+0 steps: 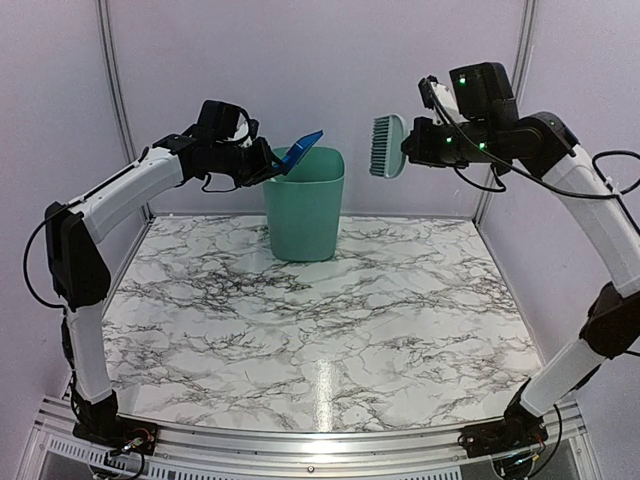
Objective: Sweep away the paper scraps from the table
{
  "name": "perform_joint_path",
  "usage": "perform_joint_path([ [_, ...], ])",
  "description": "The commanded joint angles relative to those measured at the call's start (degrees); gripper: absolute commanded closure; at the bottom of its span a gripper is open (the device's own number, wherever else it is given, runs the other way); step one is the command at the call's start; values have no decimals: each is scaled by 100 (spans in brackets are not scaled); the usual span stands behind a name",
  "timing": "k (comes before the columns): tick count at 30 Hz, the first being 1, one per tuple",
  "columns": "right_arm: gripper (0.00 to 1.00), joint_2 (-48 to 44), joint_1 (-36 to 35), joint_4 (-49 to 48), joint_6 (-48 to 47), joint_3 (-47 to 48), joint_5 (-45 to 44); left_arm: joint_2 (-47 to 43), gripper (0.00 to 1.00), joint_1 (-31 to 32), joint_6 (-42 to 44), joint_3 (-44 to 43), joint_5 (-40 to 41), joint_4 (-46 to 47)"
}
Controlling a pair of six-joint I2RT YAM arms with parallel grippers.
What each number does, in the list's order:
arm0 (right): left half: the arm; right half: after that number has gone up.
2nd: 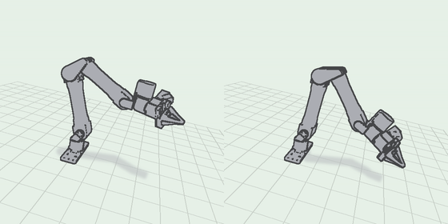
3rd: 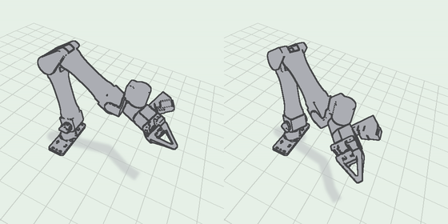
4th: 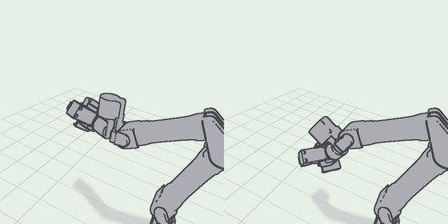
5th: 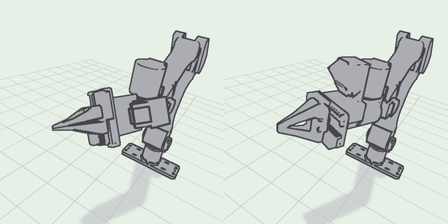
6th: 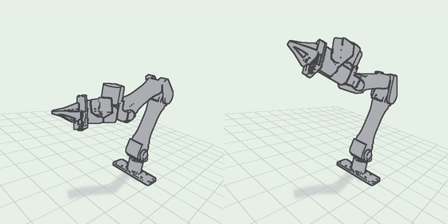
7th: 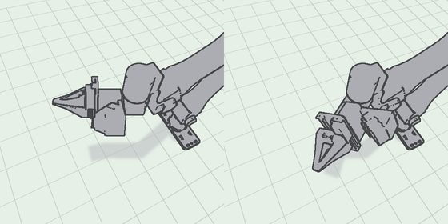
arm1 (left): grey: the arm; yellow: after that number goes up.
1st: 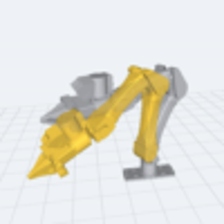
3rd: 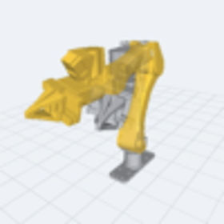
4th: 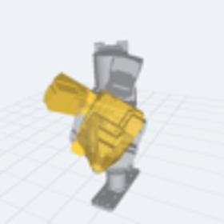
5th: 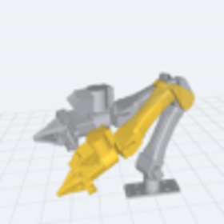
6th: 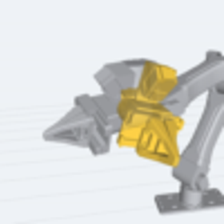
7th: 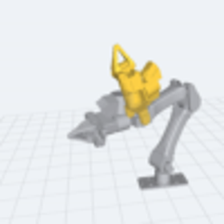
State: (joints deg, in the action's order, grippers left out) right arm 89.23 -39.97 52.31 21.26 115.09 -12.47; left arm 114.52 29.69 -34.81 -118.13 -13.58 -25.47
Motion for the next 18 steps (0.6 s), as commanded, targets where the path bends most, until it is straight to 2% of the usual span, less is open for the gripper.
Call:
perform_joint_path([
  [1, 100, -93, 38, -121, 212, -171, -262, 50, 100, -103, -1334, -178, -447, 191],
  [7, 100, -118, 38, -203, 306, -275, -205, 279, 100, -214, -2572, -405, -1394, 608],
  [12, 100, -135, 41, -244, 384, -383, -210, 135, 100, -308, -3836, 35, -1943, 1668],
  [15, 100, -234, 37, -356, 443, -575, -264, -44, 100, -354, -4040, 166, -1960, 2004],
  [18, 100, -334, 39, -471, 435, -758, -322, -262, 100, -385, -3804, 167, -1937, 2245],
])
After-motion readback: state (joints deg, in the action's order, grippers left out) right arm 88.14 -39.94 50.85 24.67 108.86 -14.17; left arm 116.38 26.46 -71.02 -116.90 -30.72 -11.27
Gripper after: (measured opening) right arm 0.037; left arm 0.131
